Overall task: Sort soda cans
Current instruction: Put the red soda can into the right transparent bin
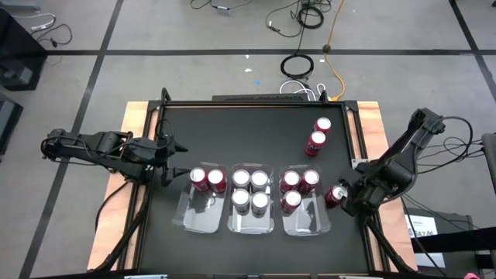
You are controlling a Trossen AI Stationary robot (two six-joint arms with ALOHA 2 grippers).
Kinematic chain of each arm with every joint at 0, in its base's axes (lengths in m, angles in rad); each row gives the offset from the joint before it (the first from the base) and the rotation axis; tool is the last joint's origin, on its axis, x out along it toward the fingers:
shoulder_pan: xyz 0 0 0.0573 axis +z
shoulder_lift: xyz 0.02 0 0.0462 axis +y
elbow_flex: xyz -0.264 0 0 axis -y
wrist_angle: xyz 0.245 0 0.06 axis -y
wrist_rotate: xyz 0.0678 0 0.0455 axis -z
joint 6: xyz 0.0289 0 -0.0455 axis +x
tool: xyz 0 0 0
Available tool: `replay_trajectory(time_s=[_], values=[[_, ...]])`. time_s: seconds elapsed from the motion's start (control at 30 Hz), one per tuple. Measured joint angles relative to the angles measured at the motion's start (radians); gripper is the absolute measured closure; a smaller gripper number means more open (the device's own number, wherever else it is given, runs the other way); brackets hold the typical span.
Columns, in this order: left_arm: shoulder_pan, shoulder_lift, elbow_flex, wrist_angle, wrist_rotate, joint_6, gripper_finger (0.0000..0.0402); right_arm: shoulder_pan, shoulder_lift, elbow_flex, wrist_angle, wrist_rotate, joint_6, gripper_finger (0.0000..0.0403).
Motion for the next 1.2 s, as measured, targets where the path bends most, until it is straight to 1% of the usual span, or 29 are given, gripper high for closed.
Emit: replay_trajectory(time_s=[0.13,0.23,0.33,0.4,0.67,0.83,1.07,1.13,1.2], values=[[0.000,0.000,0.000,-0.001,0.000,0.000,0.0013,-0.024,0.020,-0.001,-0.009,0.001,-0.090,0.0051],[0.000,0.000,0.000,-0.002,0.000,0.001,0.0013,-0.045,0.022,-0.027,0.013,-0.044,-0.136,0.0051],[0.000,0.000,0.000,-0.002,0.000,0.001,0.0013,-0.060,0.017,-0.077,0.032,-0.090,-0.146,0.0051],[0.000,0.000,0.000,-0.002,0.000,0.001,0.0013,-0.064,0.014,-0.104,0.042,-0.100,-0.141,0.0051],[0.000,0.000,0.000,-0.002,0.000,0.001,0.0013,-0.075,0.007,-0.193,0.120,-0.095,-0.153,0.0051],[0.000,0.000,0.000,-0.002,0.000,0.001,0.0013,-0.085,0.007,-0.236,0.187,-0.019,-0.154,0.0051],[0.000,0.000,0.000,-0.002,0.000,0.002,0.0013,-0.092,0.007,-0.297,0.245,-0.023,-0.141,0.0051],[0.000,0.000,0.000,-0.002,0.000,0.002,0.0014,-0.092,0.007,-0.302,0.253,-0.034,-0.134,0.0059],[0.000,0.000,0.000,-0.002,0.000,0.002,0.0014,-0.092,0.007,-0.303,0.254,-0.046,-0.123,0.0076]])
